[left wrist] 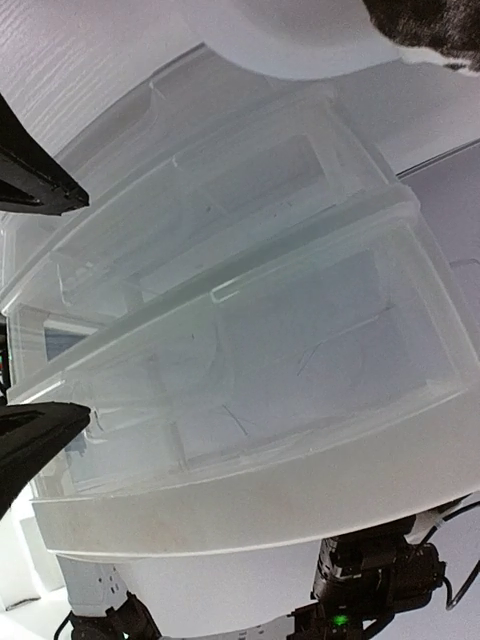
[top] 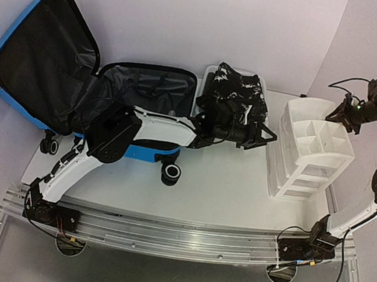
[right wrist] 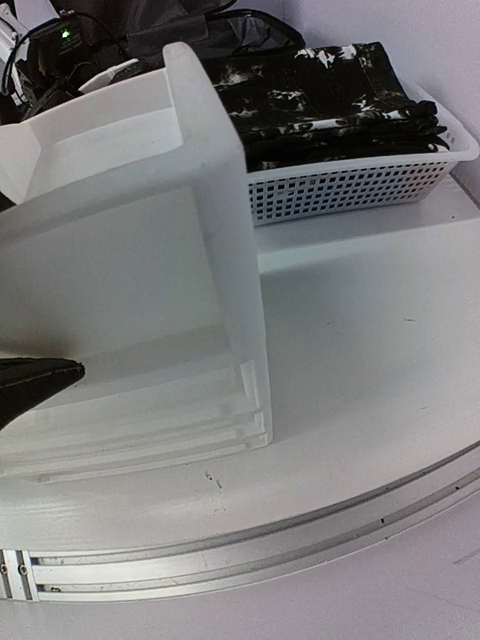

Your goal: Open, take out, and arrange the luggage

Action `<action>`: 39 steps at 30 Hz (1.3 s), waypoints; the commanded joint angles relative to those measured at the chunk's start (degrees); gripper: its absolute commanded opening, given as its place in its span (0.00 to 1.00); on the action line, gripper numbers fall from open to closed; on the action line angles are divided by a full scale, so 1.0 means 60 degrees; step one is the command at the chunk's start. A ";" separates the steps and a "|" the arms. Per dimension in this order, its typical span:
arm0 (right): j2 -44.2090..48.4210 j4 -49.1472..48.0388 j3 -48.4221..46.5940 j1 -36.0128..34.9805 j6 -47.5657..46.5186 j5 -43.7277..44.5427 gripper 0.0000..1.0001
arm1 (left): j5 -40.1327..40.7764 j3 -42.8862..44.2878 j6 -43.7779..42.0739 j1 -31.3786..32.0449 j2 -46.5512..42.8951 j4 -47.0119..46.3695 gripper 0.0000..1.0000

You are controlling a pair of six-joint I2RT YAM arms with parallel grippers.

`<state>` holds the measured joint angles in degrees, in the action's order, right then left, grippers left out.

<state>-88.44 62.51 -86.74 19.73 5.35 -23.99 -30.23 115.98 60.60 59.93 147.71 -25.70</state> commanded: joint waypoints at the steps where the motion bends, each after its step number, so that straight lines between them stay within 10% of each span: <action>1: -0.0289 0.0264 0.0184 -0.0023 0.0019 0.0102 0.26 | 0.0281 0.0736 0.1319 0.0220 0.0201 -0.0434 0.51; 15: -0.0558 0.0263 0.0089 -0.0026 -0.0071 0.0122 0.26 | 0.0669 0.0973 0.3263 0.0322 0.0280 -0.1704 0.72; 25: -0.0857 0.0261 -0.0165 -0.0031 -0.0057 0.0020 0.25 | 0.1063 0.1557 0.3422 0.0492 0.0659 -0.0655 0.51; 39: -0.0889 0.0276 -0.0090 -0.0022 -0.0071 0.0024 0.24 | 0.1824 0.2094 0.4768 0.0578 0.0968 -0.2087 0.66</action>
<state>-90.76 62.17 -88.51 19.73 3.88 -25.26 -21.34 124.10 85.20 63.33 153.00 -31.09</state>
